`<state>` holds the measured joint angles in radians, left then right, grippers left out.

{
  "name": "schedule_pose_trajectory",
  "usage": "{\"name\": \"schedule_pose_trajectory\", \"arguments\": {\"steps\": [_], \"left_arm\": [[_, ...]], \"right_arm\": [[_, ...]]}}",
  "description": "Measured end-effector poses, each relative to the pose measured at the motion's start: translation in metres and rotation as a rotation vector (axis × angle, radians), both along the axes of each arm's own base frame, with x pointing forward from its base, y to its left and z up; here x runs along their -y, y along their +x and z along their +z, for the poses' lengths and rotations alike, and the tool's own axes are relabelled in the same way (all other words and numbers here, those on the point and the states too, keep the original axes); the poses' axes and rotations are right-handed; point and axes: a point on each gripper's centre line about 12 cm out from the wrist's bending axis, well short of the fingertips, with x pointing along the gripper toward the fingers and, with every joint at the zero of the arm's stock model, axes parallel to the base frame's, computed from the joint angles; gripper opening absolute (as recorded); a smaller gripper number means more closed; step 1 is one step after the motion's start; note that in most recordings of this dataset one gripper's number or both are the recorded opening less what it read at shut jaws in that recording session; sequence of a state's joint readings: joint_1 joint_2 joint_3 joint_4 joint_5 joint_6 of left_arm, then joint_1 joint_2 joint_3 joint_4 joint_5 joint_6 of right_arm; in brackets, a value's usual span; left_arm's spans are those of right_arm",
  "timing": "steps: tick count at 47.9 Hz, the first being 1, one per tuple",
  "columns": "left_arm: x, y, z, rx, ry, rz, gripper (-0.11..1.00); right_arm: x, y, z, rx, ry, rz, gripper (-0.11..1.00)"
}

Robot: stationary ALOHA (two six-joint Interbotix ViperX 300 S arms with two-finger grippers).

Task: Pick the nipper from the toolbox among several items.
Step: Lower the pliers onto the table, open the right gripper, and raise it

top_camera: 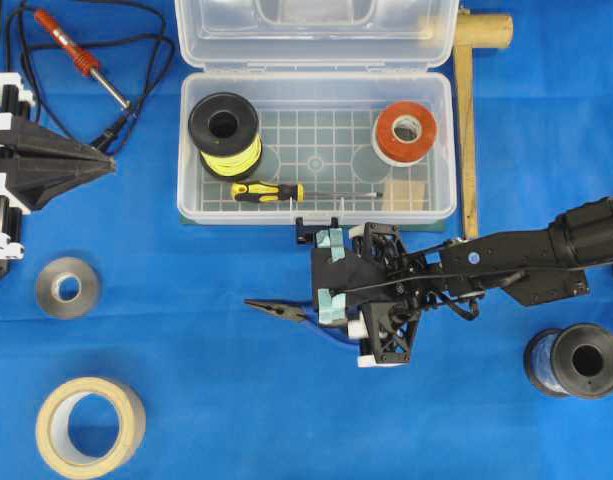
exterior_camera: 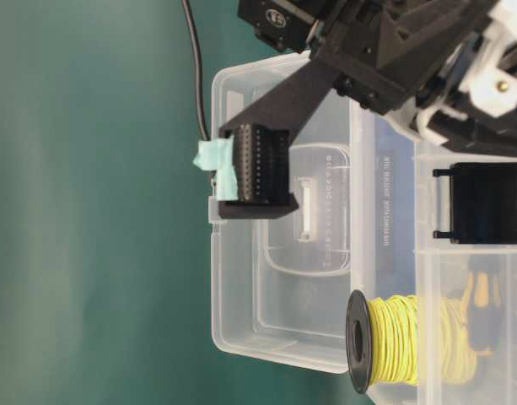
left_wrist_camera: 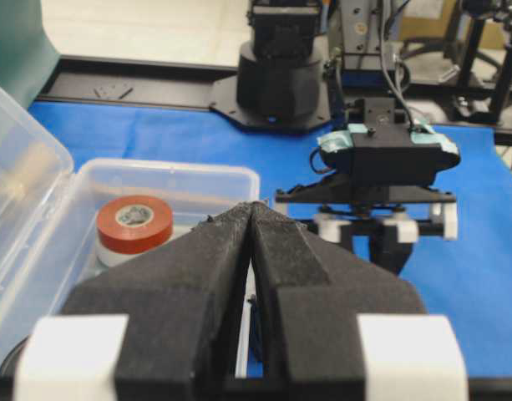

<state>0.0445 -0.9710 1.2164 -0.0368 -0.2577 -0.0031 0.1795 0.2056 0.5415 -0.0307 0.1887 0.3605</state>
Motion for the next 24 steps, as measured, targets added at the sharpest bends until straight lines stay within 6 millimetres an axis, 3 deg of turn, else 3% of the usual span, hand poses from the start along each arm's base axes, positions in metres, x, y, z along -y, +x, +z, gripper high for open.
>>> {"name": "schedule_pose_trajectory", "arguments": {"steps": [4, 7, 11, 17, 24], "left_arm": [[0.0, 0.0, 0.0, 0.002, -0.001, 0.0, 0.0], [0.0, 0.0, 0.0, -0.003, -0.003, 0.0, 0.0], [0.0, 0.0, -0.001, -0.007, -0.003, 0.0, 0.0], [0.0, 0.0, -0.002, -0.015, -0.007, -0.001, 0.0], [0.0, -0.001, -0.001, -0.012, -0.007, -0.001, 0.0]], "right_arm": [[0.001, 0.0, 0.001, -0.006, -0.001, -0.002, 0.72], [0.002, -0.002, 0.005, -0.012, -0.003, -0.004, 0.83], [0.005, -0.005, 0.025, 0.011, -0.009, -0.001, 0.79], [0.012, -0.012, 0.077, 0.117, -0.029, 0.014, 0.79], [0.019, -0.039, 0.123, 0.229, -0.074, 0.044, 0.79]]}}
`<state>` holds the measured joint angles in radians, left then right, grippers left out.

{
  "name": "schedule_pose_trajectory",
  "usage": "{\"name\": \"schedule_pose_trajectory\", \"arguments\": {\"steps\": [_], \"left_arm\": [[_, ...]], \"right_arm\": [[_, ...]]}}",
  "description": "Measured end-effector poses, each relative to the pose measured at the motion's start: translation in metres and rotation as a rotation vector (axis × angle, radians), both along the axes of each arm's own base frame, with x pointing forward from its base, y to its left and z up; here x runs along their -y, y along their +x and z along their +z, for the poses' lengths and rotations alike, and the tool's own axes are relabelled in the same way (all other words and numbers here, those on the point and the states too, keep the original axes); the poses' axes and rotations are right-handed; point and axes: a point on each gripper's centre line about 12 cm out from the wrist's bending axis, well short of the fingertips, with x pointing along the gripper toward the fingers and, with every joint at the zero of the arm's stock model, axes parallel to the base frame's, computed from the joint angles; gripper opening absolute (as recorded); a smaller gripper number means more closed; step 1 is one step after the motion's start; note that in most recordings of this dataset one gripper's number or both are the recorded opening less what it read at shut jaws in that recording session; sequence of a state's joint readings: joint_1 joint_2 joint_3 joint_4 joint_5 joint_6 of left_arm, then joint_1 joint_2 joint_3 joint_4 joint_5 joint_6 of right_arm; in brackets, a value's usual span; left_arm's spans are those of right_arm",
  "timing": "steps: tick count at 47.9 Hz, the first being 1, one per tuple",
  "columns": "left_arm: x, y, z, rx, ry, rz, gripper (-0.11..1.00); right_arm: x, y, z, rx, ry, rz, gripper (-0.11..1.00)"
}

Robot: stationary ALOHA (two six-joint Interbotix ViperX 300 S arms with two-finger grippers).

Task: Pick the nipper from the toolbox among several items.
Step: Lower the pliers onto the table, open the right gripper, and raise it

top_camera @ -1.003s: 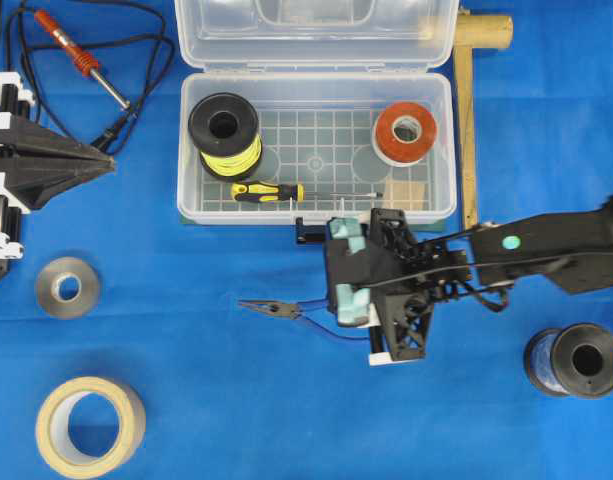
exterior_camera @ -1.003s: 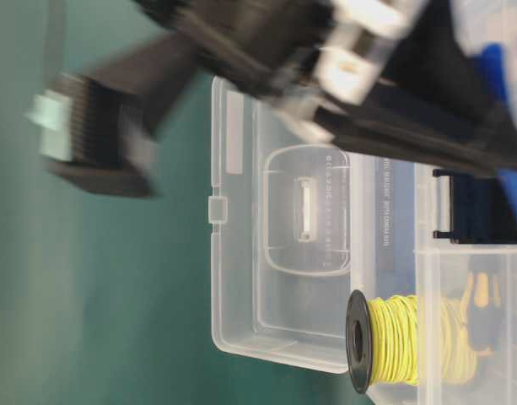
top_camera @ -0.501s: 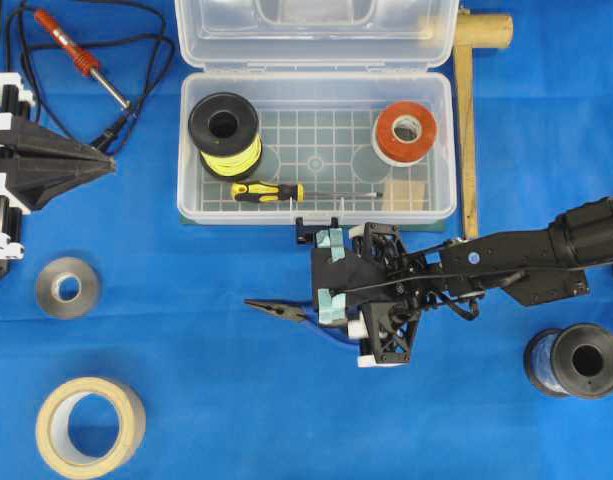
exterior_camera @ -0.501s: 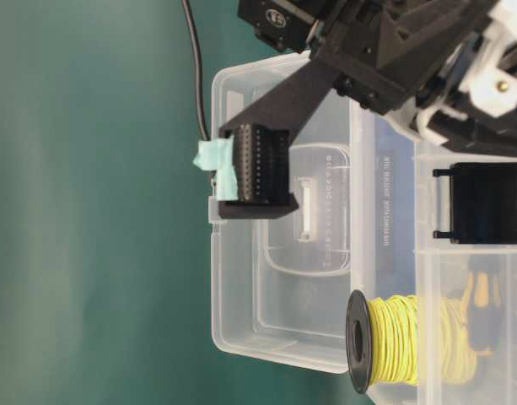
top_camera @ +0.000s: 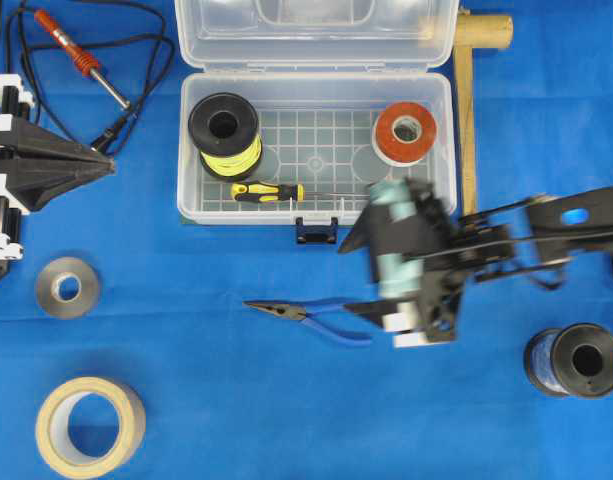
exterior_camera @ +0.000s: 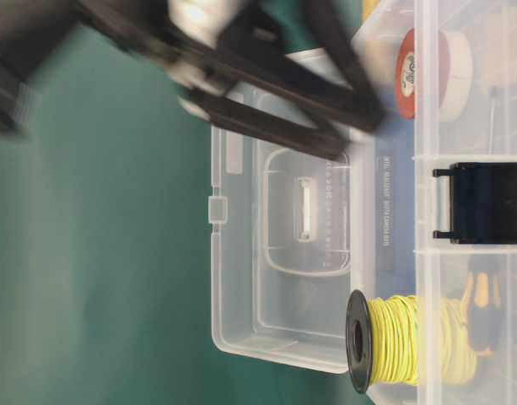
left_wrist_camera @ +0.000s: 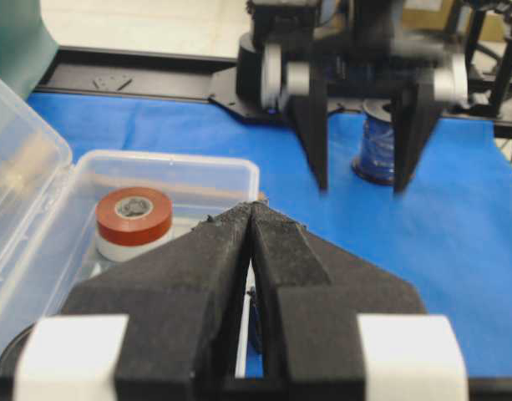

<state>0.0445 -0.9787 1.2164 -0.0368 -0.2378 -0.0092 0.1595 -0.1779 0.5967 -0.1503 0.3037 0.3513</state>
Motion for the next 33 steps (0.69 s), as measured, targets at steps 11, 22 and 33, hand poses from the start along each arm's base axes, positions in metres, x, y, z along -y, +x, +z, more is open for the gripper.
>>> {"name": "schedule_pose_trajectory", "arguments": {"steps": [11, 22, 33], "left_arm": [[0.0, -0.001, -0.001, -0.009, -0.002, 0.0, 0.0], [0.0, -0.002, -0.003, -0.014, -0.002, -0.001, 0.0], [0.0, -0.003, -0.004, -0.017, -0.002, -0.001, 0.0]], "right_arm": [[0.029, -0.061, 0.024, 0.112, -0.02, -0.043, 0.79], [0.045, -0.13, 0.022, 0.288, 0.005, -0.072, 0.79], [0.052, -0.171, 0.002, 0.379, 0.019, -0.098, 0.79]]}}
